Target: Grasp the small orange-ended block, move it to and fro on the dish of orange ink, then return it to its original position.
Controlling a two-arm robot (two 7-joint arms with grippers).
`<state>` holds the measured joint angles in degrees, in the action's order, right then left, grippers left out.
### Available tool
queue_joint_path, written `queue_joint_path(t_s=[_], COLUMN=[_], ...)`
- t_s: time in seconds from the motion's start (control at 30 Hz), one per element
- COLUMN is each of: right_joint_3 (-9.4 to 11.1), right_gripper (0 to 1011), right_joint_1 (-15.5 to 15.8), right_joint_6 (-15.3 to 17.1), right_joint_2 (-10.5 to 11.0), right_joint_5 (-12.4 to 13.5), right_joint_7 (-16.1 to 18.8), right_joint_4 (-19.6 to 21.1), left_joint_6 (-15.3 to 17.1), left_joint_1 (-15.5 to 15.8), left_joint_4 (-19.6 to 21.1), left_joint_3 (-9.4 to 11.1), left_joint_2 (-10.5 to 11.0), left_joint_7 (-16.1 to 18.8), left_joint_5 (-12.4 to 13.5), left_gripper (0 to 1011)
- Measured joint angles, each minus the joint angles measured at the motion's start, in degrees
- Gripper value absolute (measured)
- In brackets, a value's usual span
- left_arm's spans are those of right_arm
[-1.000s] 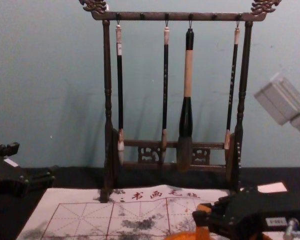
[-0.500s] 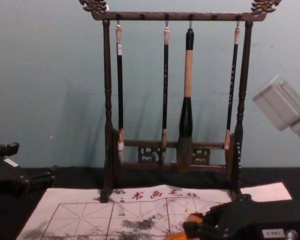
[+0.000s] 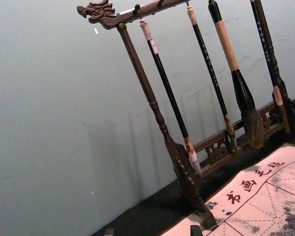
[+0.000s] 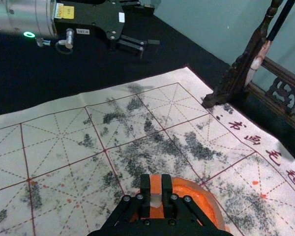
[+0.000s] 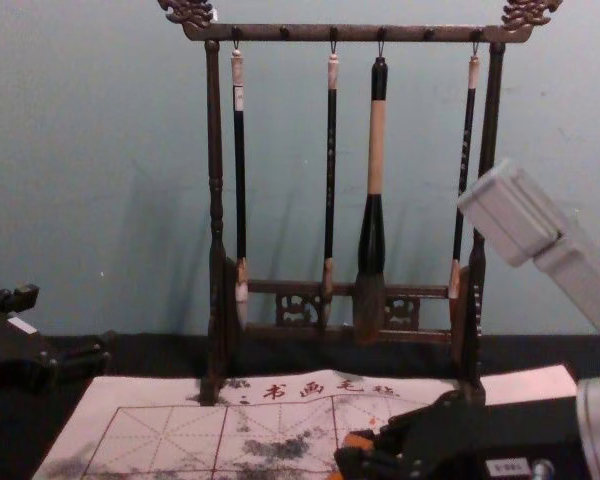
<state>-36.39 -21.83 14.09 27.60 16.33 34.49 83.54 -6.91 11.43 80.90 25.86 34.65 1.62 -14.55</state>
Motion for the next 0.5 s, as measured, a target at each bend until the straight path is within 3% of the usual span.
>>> queue_joint_path(t_s=[0.27,0.5], right_joint_3=[-0.3,0.6], right_gripper=[82,82], right_joint_1=[-1.6,-2.2], right_joint_6=[0.0,0.1], right_joint_2=[-1.1,-1.4], right_joint_5=[-0.9,-1.2], right_joint_7=[-0.5,-1.1], right_joint_4=[-2.2,-3.3], left_joint_6=[0.0,0.0], left_joint_1=[0.0,0.0], left_joint_4=[0.0,0.0], left_joint_3=[0.0,0.0], left_joint_2=[0.0,0.0], left_joint_7=[0.0,0.0], left_joint_5=[0.0,0.0], left_gripper=[1001,1001])
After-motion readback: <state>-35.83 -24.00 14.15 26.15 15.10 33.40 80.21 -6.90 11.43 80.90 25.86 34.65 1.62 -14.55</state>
